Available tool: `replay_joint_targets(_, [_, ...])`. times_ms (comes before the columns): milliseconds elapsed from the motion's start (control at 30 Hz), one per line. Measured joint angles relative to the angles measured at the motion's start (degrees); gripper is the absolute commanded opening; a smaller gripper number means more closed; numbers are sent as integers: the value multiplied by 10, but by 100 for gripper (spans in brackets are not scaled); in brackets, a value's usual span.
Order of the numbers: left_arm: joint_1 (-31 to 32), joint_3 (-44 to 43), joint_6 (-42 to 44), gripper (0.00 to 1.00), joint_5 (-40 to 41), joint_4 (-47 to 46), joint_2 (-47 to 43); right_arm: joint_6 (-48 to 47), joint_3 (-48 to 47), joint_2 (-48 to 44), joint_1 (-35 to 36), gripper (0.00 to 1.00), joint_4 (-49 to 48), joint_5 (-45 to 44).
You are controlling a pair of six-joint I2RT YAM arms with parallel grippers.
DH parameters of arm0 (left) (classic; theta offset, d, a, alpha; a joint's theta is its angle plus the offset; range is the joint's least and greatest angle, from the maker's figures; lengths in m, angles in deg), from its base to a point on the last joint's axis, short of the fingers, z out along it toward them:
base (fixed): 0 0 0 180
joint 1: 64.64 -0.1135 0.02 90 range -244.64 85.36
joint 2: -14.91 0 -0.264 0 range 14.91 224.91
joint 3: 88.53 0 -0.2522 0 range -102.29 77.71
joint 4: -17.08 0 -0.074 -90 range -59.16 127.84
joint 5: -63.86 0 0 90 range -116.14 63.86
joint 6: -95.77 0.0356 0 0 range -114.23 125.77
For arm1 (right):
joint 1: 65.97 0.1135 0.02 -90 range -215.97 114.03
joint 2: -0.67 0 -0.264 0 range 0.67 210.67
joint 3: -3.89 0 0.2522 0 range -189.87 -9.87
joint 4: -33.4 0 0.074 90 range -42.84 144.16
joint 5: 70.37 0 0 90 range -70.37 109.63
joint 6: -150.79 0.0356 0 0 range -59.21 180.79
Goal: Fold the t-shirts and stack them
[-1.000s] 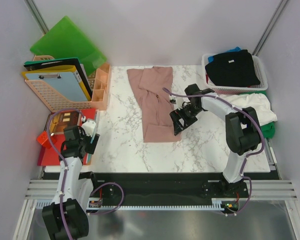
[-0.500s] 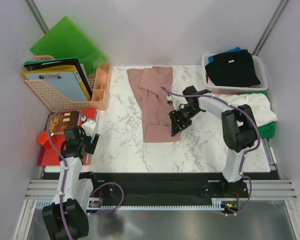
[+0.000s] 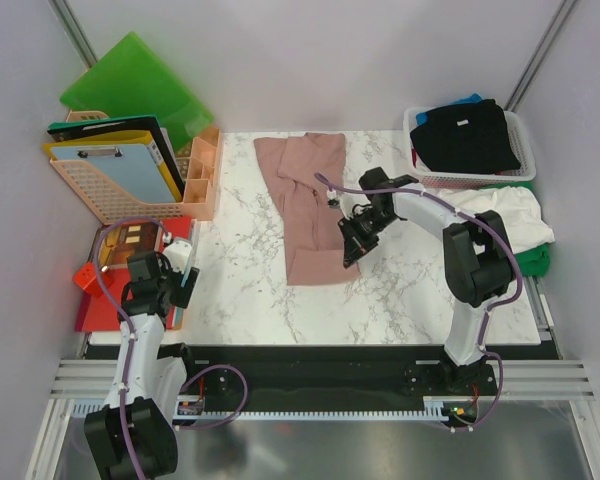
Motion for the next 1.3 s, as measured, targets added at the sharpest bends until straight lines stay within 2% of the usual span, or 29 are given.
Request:
replay_joint_targets(267, [0, 0, 0, 91, 0, 0, 0, -21, -64, 1, 27, 0, 14, -21])
replay_joint_targets(600, [0, 2, 0, 90, 0, -1, -2, -27, -126, 28, 29, 0, 18, -46])
replay_joint_targets(900, [0, 3, 0, 90, 0, -2, -3, -27, -197, 84, 29, 0, 16, -70])
replay_joint_targets(1133, [0, 9, 0, 91, 0, -6, -9, -26, -187, 95, 29, 0, 16, -66])
replay_joint_targets(1300, [0, 10, 0, 90, 0, -9, -5, -40, -115, 43, 31, 0, 33, -57])
